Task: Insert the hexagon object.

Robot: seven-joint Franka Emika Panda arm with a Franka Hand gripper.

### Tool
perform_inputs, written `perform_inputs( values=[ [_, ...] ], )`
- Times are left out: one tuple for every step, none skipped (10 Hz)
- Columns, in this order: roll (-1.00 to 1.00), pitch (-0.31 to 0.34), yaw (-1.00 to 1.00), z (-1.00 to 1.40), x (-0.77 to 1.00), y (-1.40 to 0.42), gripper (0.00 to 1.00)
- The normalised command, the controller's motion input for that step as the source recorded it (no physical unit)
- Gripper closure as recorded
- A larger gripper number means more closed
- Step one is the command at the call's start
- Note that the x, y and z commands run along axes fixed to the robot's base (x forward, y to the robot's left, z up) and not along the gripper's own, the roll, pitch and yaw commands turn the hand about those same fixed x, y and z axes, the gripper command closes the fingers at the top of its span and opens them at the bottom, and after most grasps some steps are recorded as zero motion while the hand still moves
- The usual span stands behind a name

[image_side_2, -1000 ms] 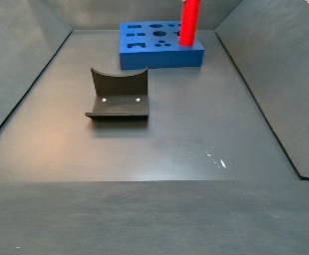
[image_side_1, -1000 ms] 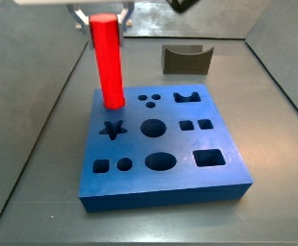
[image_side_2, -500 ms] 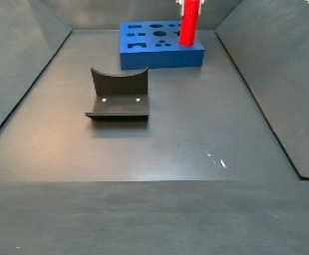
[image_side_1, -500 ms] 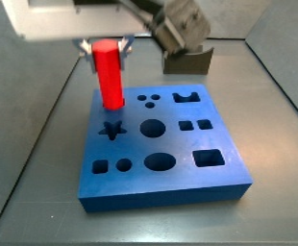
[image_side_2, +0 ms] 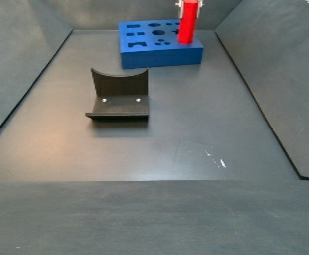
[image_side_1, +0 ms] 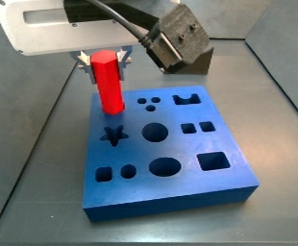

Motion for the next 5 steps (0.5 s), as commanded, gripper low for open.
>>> perform_inputs(
  values=[
    [-0.41, -0.259, 0.0, -0.19, -0.01, 0.02, 1.0],
    [-0.42, -0.219, 0.0, -0.23, 0.0, 0.04, 1.0],
    [-0.31, -0.166, -0.03, -0.46, 0.0, 0.0, 1.0],
    [-0.27, -0.094, -0.03, -0.33, 0.03, 0.11, 1.0],
    [0.0, 0.0, 0.0, 0.0, 0.0, 0.0, 1.0]
  ],
)
